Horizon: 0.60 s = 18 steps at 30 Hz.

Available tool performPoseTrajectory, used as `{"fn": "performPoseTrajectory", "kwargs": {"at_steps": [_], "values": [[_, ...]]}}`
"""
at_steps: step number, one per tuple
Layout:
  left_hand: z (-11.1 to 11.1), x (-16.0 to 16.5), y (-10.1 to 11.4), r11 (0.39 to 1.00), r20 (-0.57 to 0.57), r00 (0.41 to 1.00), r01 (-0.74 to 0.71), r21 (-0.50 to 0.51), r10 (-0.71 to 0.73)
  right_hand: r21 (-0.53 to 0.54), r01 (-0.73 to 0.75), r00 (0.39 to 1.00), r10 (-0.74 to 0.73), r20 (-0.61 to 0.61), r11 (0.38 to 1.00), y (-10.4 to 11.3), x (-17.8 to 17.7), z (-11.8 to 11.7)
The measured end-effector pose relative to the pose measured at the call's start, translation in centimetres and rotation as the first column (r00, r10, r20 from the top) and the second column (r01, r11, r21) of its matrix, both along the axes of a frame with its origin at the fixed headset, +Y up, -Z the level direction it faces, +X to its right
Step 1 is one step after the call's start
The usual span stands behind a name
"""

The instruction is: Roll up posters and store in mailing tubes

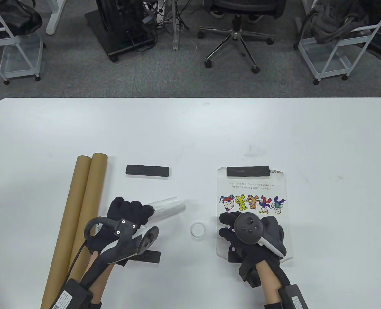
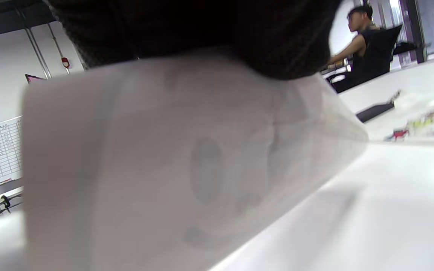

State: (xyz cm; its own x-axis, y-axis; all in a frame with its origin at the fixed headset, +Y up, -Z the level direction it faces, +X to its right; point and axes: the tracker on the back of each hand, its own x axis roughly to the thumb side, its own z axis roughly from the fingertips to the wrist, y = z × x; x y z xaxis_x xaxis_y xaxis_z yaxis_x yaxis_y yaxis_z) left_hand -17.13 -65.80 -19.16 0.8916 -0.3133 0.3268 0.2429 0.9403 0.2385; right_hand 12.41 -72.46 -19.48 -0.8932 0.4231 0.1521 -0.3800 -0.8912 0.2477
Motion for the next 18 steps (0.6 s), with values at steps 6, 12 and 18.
{"fn": "performPoseTrajectory", "kwargs": {"at_steps": [6, 12, 18], "values": [[0.1, 2.4, 1.8, 0.99, 0.041, 0.989, -0.143, 0.011, 0.143, 0.056, 0.056, 0.998, -0.057, 0.006, 0.997, 0.9, 0.1, 0.2], [0.1, 4.7, 2.1, 0.99, 0.089, 0.987, -0.135, 0.027, 0.132, 0.196, 0.089, 0.994, -0.1, 0.046, 0.977, 3.5, 0.4, 0.4], [0.1, 5.7, 1.4, 0.987, 0.12, 0.98, -0.162, 0.024, 0.158, 0.242, 0.074, 0.997, -0.071, -0.024, 0.967, 5.2, -0.9, -0.1]]}}
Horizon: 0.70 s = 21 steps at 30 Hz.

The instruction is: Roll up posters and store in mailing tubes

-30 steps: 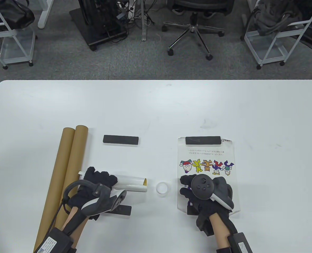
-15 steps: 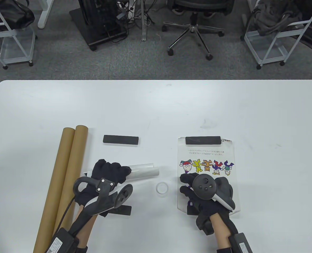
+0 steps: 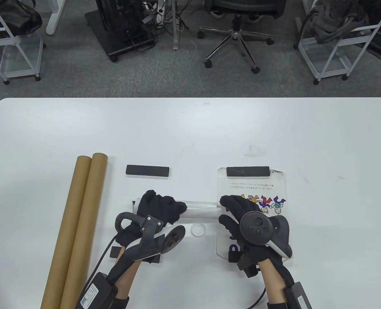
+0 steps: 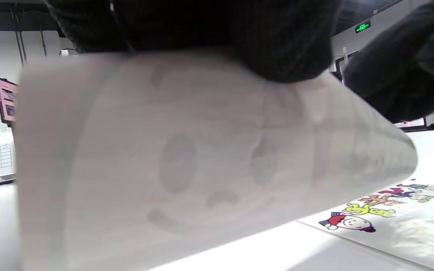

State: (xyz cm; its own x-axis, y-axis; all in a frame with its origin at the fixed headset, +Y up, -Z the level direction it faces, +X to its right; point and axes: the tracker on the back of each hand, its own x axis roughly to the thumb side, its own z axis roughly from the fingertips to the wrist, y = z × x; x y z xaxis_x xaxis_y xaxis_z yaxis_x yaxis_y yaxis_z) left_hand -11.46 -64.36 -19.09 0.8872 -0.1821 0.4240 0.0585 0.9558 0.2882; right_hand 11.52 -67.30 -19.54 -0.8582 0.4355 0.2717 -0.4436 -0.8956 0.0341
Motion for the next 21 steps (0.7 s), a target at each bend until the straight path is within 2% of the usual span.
{"fn": "performPoseTrajectory", "kwargs": {"at_steps": [3, 9, 21], "values": [[0.0, 0.1, -0.3, 1.0, 0.018, 1.0, -0.021, -0.007, 0.021, 0.016, -0.027, 0.998, 0.027, -0.048, 1.0, 0.2, -1.3, -0.3], [0.0, -0.4, -0.9, 0.997, 0.043, 0.996, -0.075, -0.035, 0.076, 0.038, -0.122, 0.985, 0.126, -0.121, 0.992, -1.1, -3.5, -0.4], [0.8, 0.2, -1.0, 0.998, 0.057, 0.996, -0.063, 0.005, 0.063, 0.16, -0.168, 0.978, 0.185, -0.095, 0.973, -1.3, -4.0, 0.9]]}}
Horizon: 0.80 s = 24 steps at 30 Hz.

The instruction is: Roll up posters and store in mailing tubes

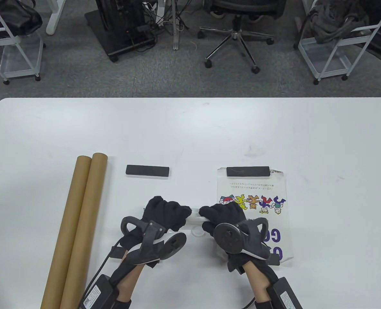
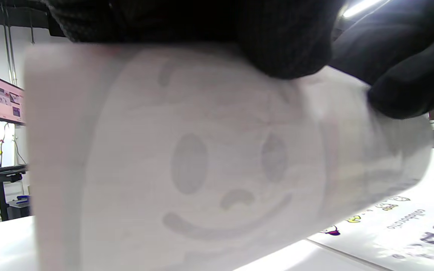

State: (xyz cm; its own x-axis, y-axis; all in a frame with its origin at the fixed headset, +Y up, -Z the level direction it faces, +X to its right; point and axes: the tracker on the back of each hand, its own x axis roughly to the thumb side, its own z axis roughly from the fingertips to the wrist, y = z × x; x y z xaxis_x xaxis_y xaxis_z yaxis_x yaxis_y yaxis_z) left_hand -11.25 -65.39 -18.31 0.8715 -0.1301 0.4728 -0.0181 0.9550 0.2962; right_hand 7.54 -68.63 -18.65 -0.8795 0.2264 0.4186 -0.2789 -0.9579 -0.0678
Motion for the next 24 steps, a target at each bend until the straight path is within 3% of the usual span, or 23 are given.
{"fn": "performPoseTrajectory", "kwargs": {"at_steps": [5, 15, 24], "values": [[0.33, -0.13, -0.22, 0.999, 0.009, 0.999, 0.053, 0.01, -0.053, 0.045, 0.005, 1.0, -0.006, 0.017, 0.999, 0.27, -0.31, 0.32], [0.51, 0.37, -0.55, 0.965, -0.035, 0.973, 0.231, 0.127, -0.228, 0.071, 0.036, 0.999, -0.038, 0.022, 0.997, 0.6, 0.1, 0.76], [0.07, 0.22, -0.86, 0.978, -0.039, 0.978, 0.205, 0.048, -0.204, 0.065, -0.014, 1.0, 0.012, 0.023, 0.998, 0.75, -0.04, 0.91]]}}
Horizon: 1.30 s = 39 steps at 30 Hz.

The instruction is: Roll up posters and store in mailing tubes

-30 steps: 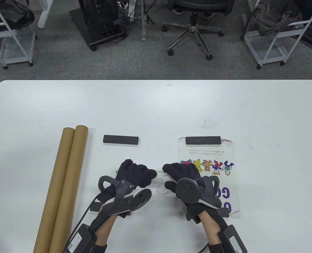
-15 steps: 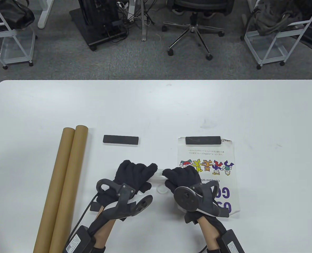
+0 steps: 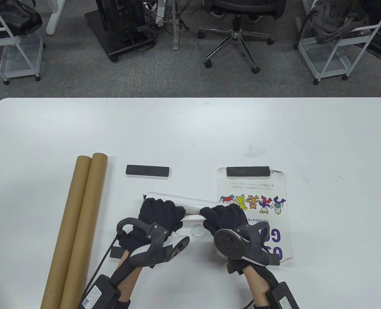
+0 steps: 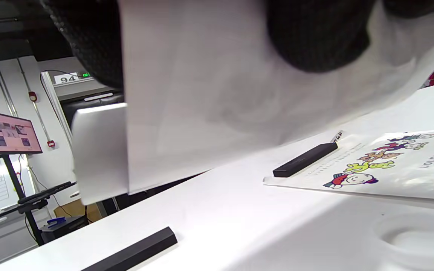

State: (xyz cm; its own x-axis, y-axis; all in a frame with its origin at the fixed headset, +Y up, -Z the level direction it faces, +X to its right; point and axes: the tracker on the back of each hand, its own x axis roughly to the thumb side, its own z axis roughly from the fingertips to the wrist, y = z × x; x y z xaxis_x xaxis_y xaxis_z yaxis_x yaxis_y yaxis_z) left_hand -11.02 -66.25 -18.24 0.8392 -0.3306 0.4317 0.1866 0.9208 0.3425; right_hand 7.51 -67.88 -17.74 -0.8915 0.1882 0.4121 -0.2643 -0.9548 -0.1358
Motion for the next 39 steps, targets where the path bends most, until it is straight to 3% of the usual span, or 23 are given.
{"fn": "performPoseTrajectory", "kwargs": {"at_steps": [4, 11, 25, 35, 39], "values": [[0.17, -0.12, 0.11, 0.998, -0.001, 0.999, -0.048, -0.035, 0.048, -0.007, -0.019, 1.0, 0.019, 0.006, 1.0, 0.06, 0.01, 0.09], [0.53, -0.08, 0.45, 0.995, 0.05, 0.996, -0.079, 0.054, 0.076, -0.015, -0.003, 1.0, 0.003, 0.02, 1.0, 0.17, 0.34, 0.01], [0.33, -0.24, 0.58, 0.993, -0.002, 0.993, -0.117, 0.034, 0.117, 0.032, -0.032, 0.998, 0.03, 0.05, 0.999, 0.59, 0.23, 0.04], [-0.03, 0.05, 0.2, 0.997, 0.016, 1.0, -0.025, -0.066, 0.026, -0.1, -0.069, 0.998, 0.069, -0.01, 0.993, 0.14, -0.01, -0.15], [-0.04, 0.2, 0.16, 0.999, 0.0, 1.0, 0.015, -0.032, -0.015, -0.041, -0.135, 0.991, 0.135, 0.002, 0.99, 0.22, -0.42, 0.2]]}}
